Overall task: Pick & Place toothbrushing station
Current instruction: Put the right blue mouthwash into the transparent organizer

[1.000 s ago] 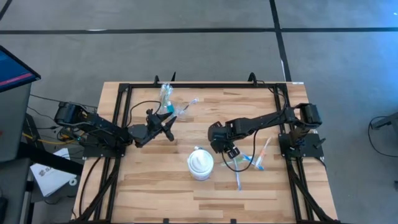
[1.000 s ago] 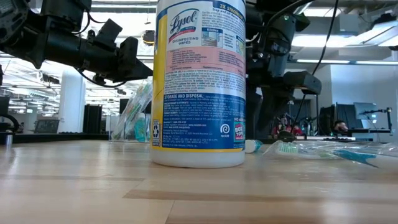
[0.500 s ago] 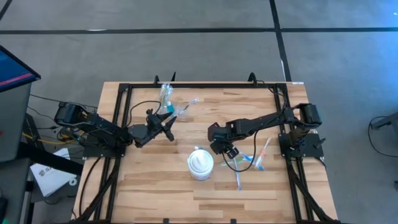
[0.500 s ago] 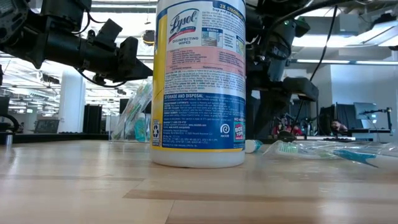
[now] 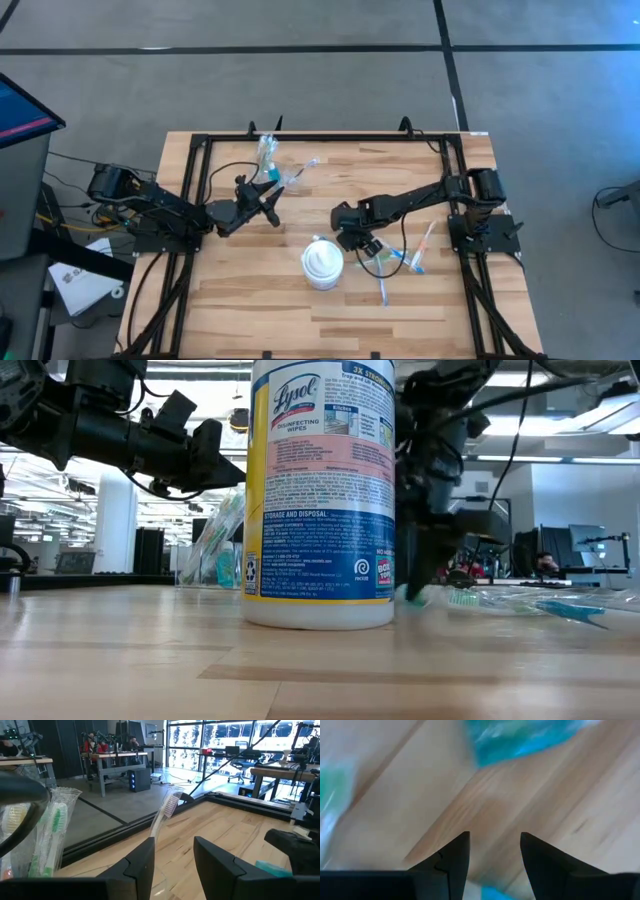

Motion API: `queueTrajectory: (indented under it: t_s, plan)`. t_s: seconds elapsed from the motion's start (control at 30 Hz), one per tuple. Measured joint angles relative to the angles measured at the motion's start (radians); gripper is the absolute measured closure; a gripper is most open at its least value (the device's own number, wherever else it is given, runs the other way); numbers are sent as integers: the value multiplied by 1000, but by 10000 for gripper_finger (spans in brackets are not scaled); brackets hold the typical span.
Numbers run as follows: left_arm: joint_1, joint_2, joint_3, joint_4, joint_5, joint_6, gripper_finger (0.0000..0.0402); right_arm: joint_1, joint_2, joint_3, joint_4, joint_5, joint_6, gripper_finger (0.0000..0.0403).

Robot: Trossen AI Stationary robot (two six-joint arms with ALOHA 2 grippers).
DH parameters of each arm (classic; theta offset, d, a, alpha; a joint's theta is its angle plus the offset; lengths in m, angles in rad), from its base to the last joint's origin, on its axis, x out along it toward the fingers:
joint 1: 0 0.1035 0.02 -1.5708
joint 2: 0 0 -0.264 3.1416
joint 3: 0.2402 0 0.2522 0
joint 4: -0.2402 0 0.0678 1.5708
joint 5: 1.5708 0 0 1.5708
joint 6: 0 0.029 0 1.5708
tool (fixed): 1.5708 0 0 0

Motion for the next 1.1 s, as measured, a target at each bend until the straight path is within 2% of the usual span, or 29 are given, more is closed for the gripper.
queueTrajectory:
  t_s: [0.3, 0.5, 0.63, 0.83, 1.1]
  plan:
    - [7, 0, 0, -3, 6, 0, 270, 0, 15, -2, -19, 6, 17, 248]
    - [7, 0, 0, -3, 7, 0, 270, 11, -40, -4, -28, 7, 64, 260]
    - [7, 0, 0, -3, 7, 0, 270, 5, -89, -3, -47, 7, 154, 266]
    - [7, 0, 0, -3, 7, 0, 270, -21, -149, -2, -95, 1, 510, 270]
    - [7, 0, 0, -2, 7, 0, 270, -45, -162, -3, -158, -20, 985, 249]
